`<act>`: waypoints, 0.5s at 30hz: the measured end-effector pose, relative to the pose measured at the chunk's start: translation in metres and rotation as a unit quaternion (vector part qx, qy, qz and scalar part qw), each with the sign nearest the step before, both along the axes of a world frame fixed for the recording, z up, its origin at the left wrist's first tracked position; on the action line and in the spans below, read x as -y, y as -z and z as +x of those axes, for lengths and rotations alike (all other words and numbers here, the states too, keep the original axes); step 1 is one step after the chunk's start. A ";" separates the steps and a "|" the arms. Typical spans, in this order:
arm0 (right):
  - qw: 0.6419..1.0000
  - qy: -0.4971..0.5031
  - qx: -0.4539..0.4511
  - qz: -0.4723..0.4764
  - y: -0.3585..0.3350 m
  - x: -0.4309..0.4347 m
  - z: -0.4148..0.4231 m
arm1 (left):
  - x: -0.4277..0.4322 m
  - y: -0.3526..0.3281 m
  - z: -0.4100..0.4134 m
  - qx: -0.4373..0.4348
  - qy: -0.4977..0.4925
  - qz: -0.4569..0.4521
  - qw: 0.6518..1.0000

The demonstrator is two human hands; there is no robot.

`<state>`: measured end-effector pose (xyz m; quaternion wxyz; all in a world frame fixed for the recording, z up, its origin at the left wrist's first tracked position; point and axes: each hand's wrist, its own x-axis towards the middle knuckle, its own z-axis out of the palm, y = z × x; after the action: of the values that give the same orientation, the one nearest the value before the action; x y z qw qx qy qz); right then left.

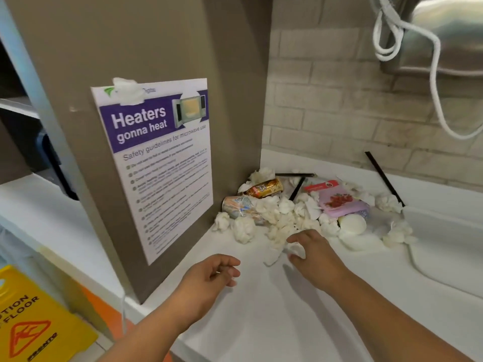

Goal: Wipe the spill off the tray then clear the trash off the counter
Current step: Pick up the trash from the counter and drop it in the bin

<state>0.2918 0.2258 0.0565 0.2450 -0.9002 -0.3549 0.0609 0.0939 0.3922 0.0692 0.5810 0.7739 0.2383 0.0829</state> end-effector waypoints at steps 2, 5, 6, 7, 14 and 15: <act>0.999 -0.014 0.025 -0.017 0.003 -0.005 0.016 | 0.005 0.001 0.009 0.002 -0.014 -0.005 1.000; 0.998 -0.032 0.017 -0.041 0.006 -0.013 0.029 | 0.011 0.005 0.018 -0.007 -0.024 -0.007 1.000; 0.998 -0.037 0.010 -0.055 0.007 -0.016 0.031 | 0.012 0.007 0.020 -0.011 -0.024 -0.007 1.000; 0.997 -0.038 0.004 -0.072 0.008 -0.019 0.031 | 0.013 0.007 0.022 -0.013 -0.024 -0.007 1.000; 0.999 -0.044 -0.009 -0.026 0.028 -0.019 0.008 | 0.010 -0.001 0.047 -0.004 -0.017 0.024 1.000; 0.997 -0.072 0.000 -0.011 0.029 -0.016 0.007 | 0.011 -0.002 0.050 -0.003 -0.017 0.026 1.000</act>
<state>0.2988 0.2419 0.0271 0.2300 -0.8747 -0.4186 0.0822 0.1444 0.3813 0.0715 0.5585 0.7848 0.2507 0.0966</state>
